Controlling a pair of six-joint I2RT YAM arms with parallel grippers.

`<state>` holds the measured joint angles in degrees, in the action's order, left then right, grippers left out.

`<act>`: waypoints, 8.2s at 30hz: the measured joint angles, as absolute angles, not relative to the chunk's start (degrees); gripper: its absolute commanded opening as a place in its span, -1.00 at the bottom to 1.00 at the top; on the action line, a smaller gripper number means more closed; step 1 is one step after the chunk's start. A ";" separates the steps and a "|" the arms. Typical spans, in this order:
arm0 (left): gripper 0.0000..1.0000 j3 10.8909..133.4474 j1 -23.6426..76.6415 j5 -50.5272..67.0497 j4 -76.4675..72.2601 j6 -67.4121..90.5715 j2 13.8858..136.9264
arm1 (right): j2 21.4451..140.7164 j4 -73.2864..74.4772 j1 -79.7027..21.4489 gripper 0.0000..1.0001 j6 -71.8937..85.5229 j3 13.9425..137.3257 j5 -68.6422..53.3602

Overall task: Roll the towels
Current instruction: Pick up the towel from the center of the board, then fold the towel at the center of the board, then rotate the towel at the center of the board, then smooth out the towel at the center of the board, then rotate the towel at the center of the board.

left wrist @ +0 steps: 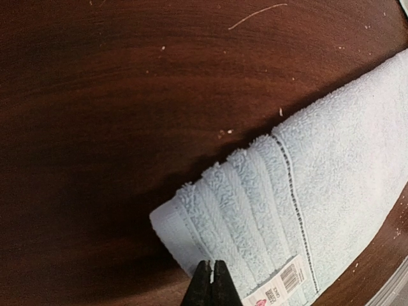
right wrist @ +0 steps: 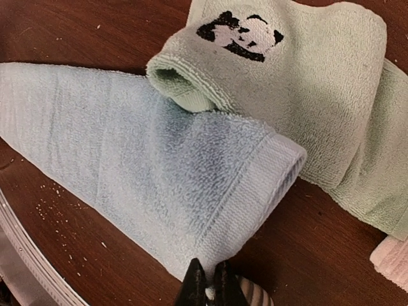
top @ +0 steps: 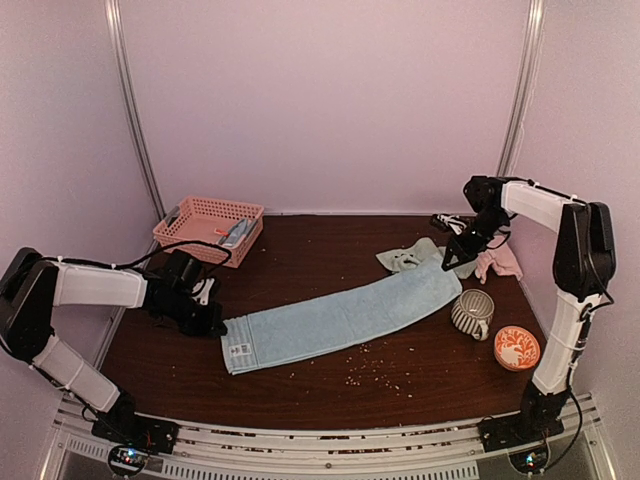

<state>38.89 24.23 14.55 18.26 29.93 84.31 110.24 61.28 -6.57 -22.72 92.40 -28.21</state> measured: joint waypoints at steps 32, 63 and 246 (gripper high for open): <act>-1.00 37.87 24.97 12.73 20.88 30.37 83.24 | 122.72 75.07 -29.36 -1.00 -28.08 108.92 -55.29; -1.00 35.07 24.97 9.39 22.85 34.04 80.44 | 134.63 39.07 -47.07 -1.00 9.50 117.03 -59.05; -1.00 91.05 42.13 3.11 18.06 19.42 127.66 | 87.50 16.45 -17.63 0.90 -8.54 70.35 -23.55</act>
<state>91.05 42.13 3.11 18.06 19.42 127.66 87.50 16.45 -17.63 -8.54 70.35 -23.55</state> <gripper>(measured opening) 0.002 0.952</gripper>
